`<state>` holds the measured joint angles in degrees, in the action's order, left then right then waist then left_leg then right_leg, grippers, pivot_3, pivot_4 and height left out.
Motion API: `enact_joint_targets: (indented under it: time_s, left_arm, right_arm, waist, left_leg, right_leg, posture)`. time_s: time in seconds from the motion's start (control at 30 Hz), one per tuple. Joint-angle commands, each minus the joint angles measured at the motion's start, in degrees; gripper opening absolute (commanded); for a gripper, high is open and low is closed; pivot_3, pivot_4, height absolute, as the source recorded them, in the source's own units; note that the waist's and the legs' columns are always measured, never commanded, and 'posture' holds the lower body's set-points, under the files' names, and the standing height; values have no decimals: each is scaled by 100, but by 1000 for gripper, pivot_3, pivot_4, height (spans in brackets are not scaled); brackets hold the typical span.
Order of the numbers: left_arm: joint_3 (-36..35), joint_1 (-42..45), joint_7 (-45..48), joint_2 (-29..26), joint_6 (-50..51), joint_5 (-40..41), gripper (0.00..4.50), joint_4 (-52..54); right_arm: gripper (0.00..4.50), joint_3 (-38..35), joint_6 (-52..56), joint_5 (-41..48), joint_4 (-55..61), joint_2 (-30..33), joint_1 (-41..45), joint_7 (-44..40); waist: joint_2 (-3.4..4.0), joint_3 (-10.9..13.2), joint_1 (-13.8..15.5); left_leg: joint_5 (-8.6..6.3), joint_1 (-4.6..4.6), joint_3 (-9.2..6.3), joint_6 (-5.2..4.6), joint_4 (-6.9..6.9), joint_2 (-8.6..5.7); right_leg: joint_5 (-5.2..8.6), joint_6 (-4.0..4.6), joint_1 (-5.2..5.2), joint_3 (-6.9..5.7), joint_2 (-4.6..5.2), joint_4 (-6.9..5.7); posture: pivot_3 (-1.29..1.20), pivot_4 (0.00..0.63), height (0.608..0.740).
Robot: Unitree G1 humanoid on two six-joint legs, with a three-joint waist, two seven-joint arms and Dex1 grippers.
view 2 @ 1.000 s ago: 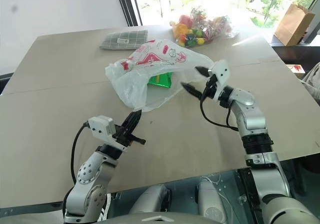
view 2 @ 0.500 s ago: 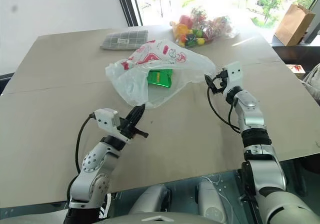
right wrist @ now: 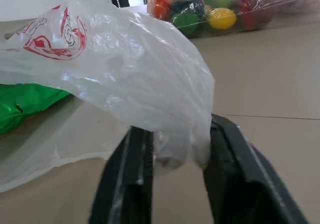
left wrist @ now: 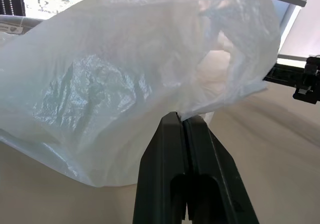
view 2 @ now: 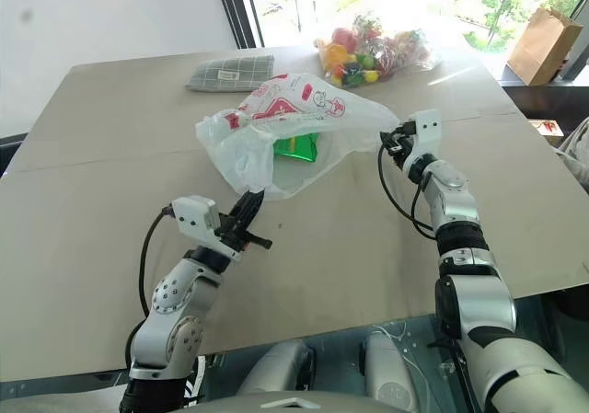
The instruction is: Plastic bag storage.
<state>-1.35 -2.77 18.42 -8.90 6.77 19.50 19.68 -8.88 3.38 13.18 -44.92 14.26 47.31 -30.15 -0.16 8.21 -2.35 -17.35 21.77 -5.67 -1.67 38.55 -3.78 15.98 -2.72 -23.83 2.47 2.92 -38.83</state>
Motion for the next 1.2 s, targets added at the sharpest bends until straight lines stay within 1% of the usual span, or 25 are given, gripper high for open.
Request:
enact_joint_targets:
  time_s: [0.03, 0.2, 0.3, 0.37, 0.47, 0.53, 0.67, 0.73, 0.77, 0.83, 0.9, 0.97, 1.03, 1.07, 1.17, 1.2]
  left_arm:
    - [-393, 394, -126, -114, -19, 103, 0, 56]
    - [-770, 1189, -252, -378, 223, 192, 0, -94]
    - [-1256, 2517, -396, -664, 494, 579, 0, -491]
    - [-1450, 3135, -382, -820, 524, 694, 0, -830]
    - [-1795, 4261, -310, -1099, 325, 763, 0, -1928]
    - [-1976, 5236, -207, -1401, 42, 716, 0, -2902]
    - [-2046, 6449, 81, -1858, -618, 516, 0, -4276]
    - [-2086, 6720, 186, -1977, -813, 507, 0, -4636]
    - [-2084, 6708, 220, -1988, -885, 501, 0, -4686]
    - [-2064, 6583, 272, -1979, -960, 495, 0, -4637]
    - [-2031, 6302, 272, -1935, -891, 509, 0, -4357]
    - [-1974, 5844, 259, -1888, -665, 567, 0, -3843]
    - [-1951, 5219, 208, -1805, -368, 688, 0, -3176]
    - [-1928, 4836, 140, -1754, -242, 678, 0, -2827]
    - [-1748, 3577, 163, -1616, 213, 801, 0, -1619]
    - [-1655, 3082, 118, -1588, 386, 759, 262, -1197]
  right_arm:
    - [42, -139, 202, 260, 408, 54, 59, -177]
    - [42, -547, 1619, 1258, 1438, 178, -2, -530]
    - [42, -857, 2899, 2266, 2234, 476, 403, -893]
    - [42, -1057, 3267, 2627, 2342, 545, 690, -816]
    - [42, -1496, 3156, 2835, 1812, 509, 1458, -283]
    - [42, -1646, 2881, 2814, 1411, 494, 2082, -59]
    - [42, -1860, 2202, 2782, 802, 511, 2912, -49]
    - [42, -1993, 2002, 2838, 574, 572, 3144, -71]
    - [42, -1981, 1987, 2811, 509, 610, 3144, -112]
    - [42, -1924, 1978, 2758, 503, 637, 3054, -212]
    - [42, -1880, 2055, 2765, 617, 646, 2874, -279]
    - [42, -1813, 2276, 2821, 829, 677, 2593, -415]
    - [591, -1661, 2606, 2860, 1185, 754, 2186, -645]
    - [755, -1568, 2924, 2961, 1471, 827, 1900, -828]
    - [2019, -1176, 3871, 3273, 2578, 1150, 849, -1443]
    - [2517, -1002, 4137, 3335, 2987, 1309, 426, -1633]
  waist:
    - [0, 0, 1]
    - [0, 0, 12]
    - [-1, 6, 46]
    - [-1, 7, 32]
    - [0, 5, -6]
    - [-3, 7, -5]
    - [-3, 7, -26]
    - [-3, 7, -45]
    - [-3, 7, -49]
    - [-3, 6, -55]
    - [-3, 6, -93]
    - [-3, 6, -150]
    - [-3, 6, -176]
    - [-2, 7, -181]
    - [2, 4, -190]
    - [2, 4, -189]
  left_leg:
    - [0, 0, -2, 0, 1, 0]
    - [0, 7, -9, 0, 8, 0]
    - [-1, 21, -19, -1, 23, -4]
    - [-1, 48, -48, -1, 62, -2]
    - [-1, 39, -45, -1, 57, -8]
    - [-1, 29, -45, -1, 51, -11]
    - [0, 51, -51, 0, 51, -12]
    - [0, 87, -50, 0, 60, -17]
    - [0, 107, -50, 0, 65, -23]
    - [0, 107, -53, -1, 65, -23]
    - [0, 111, -58, -1, 64, -23]
    - [0, 113, -62, -1, 64, -23]
    - [0, 120, -65, 0, 67, -22]
    - [0, 121, -64, -1, 65, -22]
    - [0, 121, -65, -1, 73, -18]
    - [0, 117, -66, -1, 70, -18]
  right_leg:
    - [0, 0, 0, 0, 0, -1]
    - [0, 0, 0, -3, 0, -2]
    - [0, 0, 1, -11, 6, -2]
    - [-1, -1, -10, -35, 0, -12]
    - [-1, -1, -6, -34, 2, -11]
    - [-1, -1, -3, -35, 0, -10]
    - [-1, -1, -27, -45, 0, -9]
    - [-1, -1, -61, -45, 6, -12]
    - [-1, -1, -84, -44, 12, -16]
    - [-1, -1, -84, -58, 25, -19]
    - [-1, 0, -84, -71, 31, -16]
    - [-1, 0, -84, -73, 31, -17]
    - [-1, 0, -88, -73, 32, -19]
    - [-1, 0, -90, -70, 32, -21]
    - [-1, 1, -94, -62, 28, -32]
    - [-1, 1, -94, -62, 27, -38]
  posture:
    - [0, 150, 740]
    - [0, 150, 740]
    - [0, 150, 740]
    - [0, 150, 740]
    - [0, 150, 740]
    - [0, 150, 740]
    - [0, 150, 740]
    - [0, 150, 740]
    - [0, 150, 740]
    - [0, 150, 740]
    - [0, 150, 740]
    - [0, 150, 740]
    - [0, 150, 740]
    - [0, 150, 740]
    - [0, 150, 740]
    - [0, 150, 740]
